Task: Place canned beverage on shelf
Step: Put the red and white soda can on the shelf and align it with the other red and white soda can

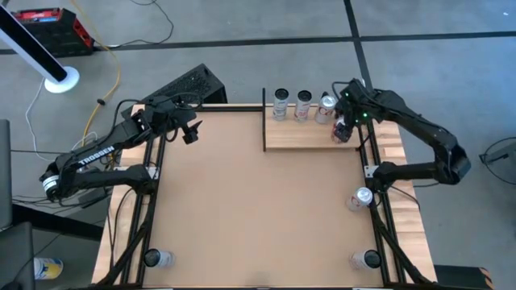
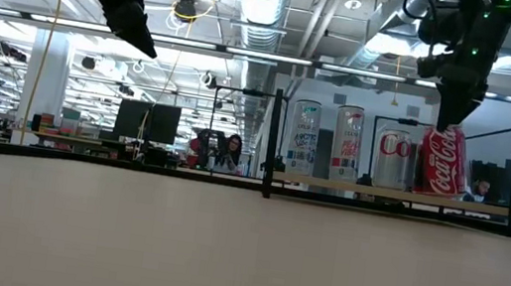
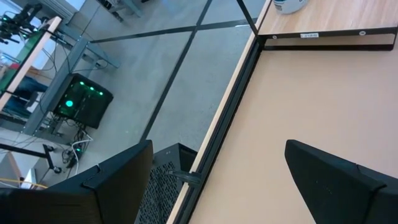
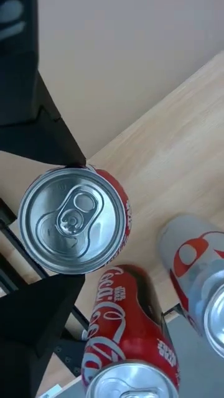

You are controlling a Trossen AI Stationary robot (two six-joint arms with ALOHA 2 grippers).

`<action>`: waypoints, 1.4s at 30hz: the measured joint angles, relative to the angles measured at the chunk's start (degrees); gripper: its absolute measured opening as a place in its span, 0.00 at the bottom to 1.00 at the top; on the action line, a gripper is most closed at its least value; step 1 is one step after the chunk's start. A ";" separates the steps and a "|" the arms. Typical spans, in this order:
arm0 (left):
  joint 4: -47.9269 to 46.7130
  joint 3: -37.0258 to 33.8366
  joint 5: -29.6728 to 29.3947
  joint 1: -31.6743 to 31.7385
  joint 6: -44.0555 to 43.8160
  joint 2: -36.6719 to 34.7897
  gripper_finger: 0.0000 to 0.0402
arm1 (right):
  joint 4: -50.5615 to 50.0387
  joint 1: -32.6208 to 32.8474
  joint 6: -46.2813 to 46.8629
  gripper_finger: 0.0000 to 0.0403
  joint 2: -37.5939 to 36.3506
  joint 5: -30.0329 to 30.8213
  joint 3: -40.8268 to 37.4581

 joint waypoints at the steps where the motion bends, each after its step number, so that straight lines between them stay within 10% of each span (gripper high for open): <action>1: 0.00 0.00 0.00 0.00 0.00 0.00 0.87 | 0.05 0.00 -0.02 0.80 -0.27 0.15 -0.02; 20: 0.00 0.00 -0.11 0.00 0.00 0.00 0.87 | 0.09 9.68 14.76 0.76 -0.39 -0.98 6.72; 36: -0.02 0.00 -0.07 0.00 -0.09 0.00 0.87 | -4.15 13.39 15.92 0.06 5.17 7.37 6.65; 42: -0.02 0.00 -0.04 0.00 -0.11 0.00 0.87 | -5.05 12.75 16.58 0.08 5.19 7.37 6.34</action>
